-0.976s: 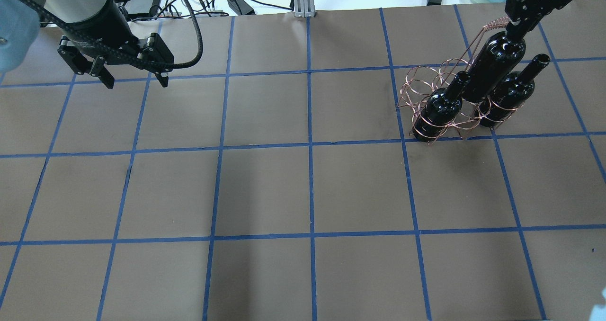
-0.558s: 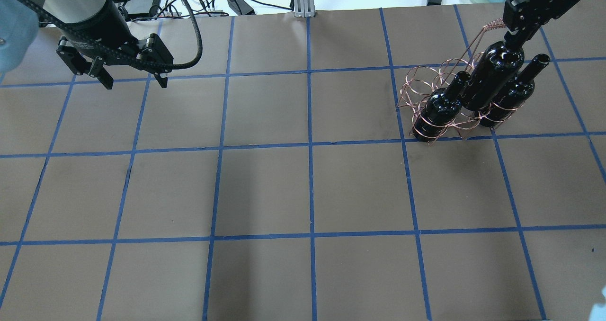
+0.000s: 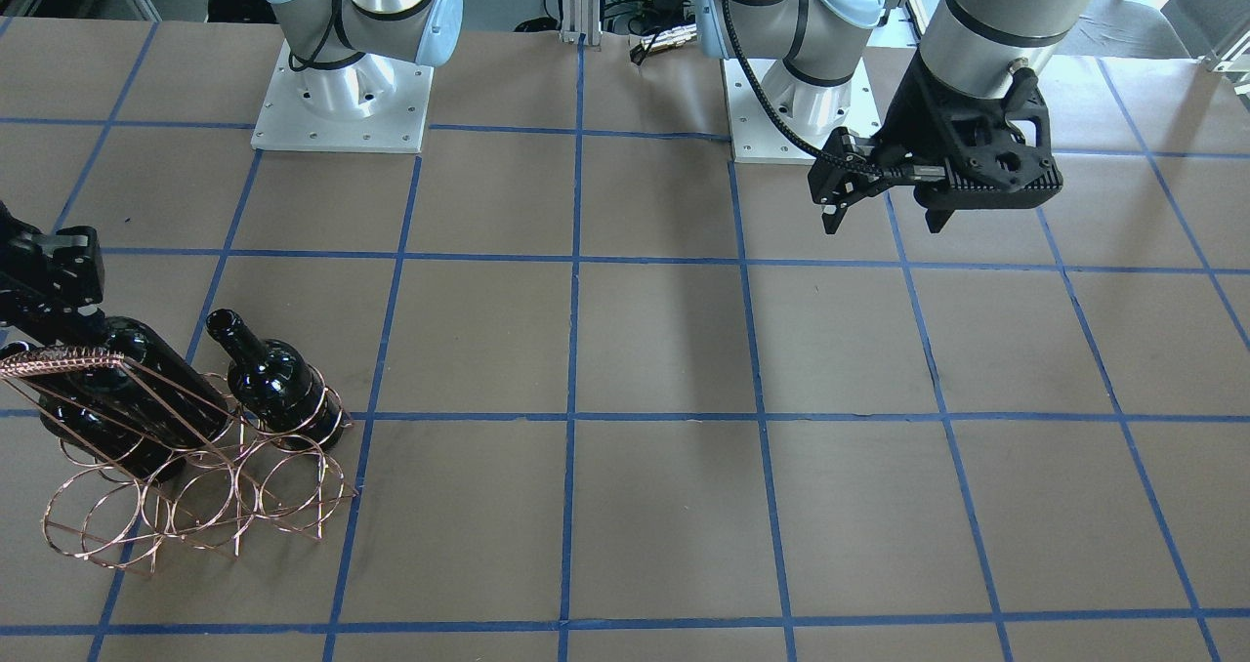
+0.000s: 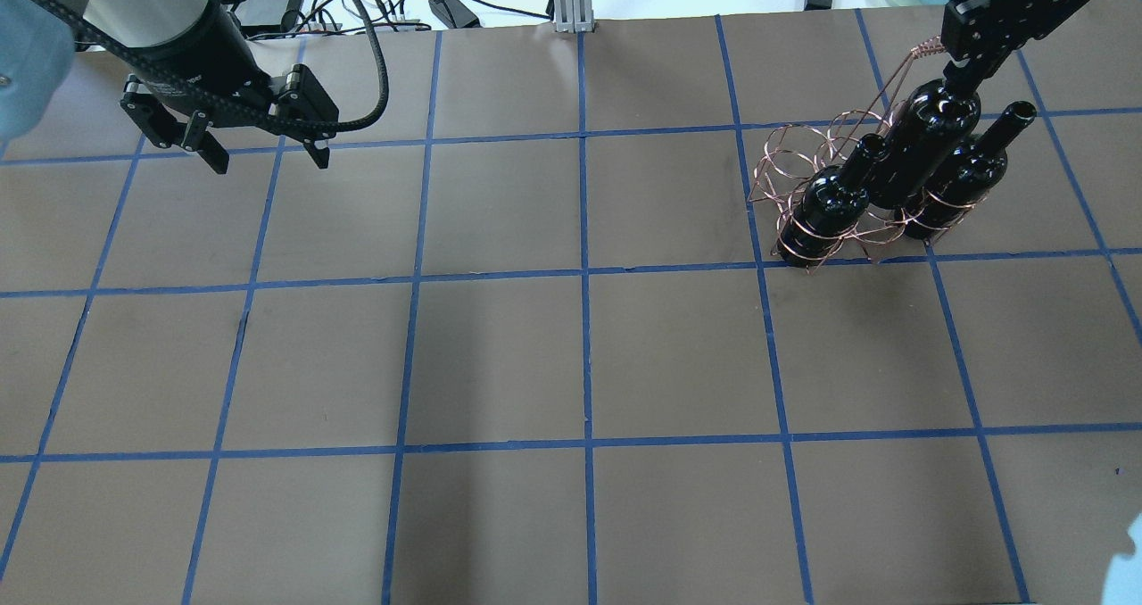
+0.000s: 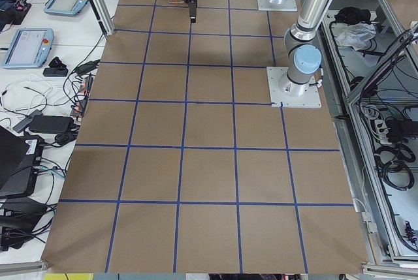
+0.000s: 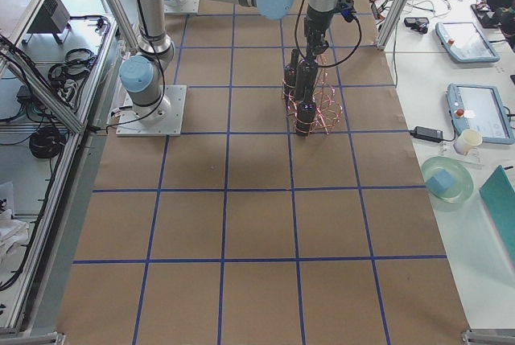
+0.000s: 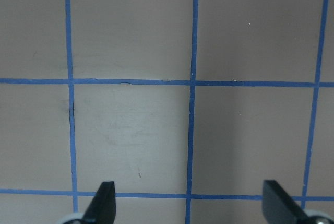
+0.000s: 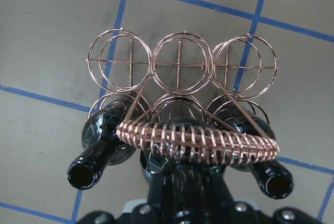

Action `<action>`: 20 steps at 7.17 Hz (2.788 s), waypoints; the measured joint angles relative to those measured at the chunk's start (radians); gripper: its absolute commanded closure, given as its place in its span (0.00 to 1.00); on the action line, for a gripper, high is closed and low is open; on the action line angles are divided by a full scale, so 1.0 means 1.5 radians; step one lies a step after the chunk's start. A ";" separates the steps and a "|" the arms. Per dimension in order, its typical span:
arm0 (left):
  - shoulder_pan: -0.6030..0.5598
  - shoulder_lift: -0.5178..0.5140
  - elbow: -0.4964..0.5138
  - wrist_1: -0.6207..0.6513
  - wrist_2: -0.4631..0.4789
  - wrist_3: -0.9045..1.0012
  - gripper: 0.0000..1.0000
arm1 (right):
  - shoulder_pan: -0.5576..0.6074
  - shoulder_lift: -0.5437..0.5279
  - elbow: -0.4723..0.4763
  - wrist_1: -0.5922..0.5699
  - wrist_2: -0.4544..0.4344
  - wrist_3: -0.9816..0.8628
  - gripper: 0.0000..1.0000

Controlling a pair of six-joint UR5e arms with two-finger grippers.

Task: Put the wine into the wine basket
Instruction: 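Tilt and slide the bottle into the empty rack slot with the right gripper, then open the right gripper and lift it away from the rack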

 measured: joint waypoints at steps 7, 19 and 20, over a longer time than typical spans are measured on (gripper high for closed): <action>0.003 0.009 -0.001 -0.024 -0.004 0.002 0.00 | 0.001 0.008 0.056 -0.054 -0.003 -0.007 1.00; 0.005 0.010 -0.001 -0.024 -0.001 0.009 0.00 | 0.006 0.004 0.105 -0.164 -0.015 0.002 0.01; 0.005 0.010 -0.001 -0.024 -0.001 0.009 0.00 | 0.011 -0.024 0.098 -0.150 -0.015 0.013 0.01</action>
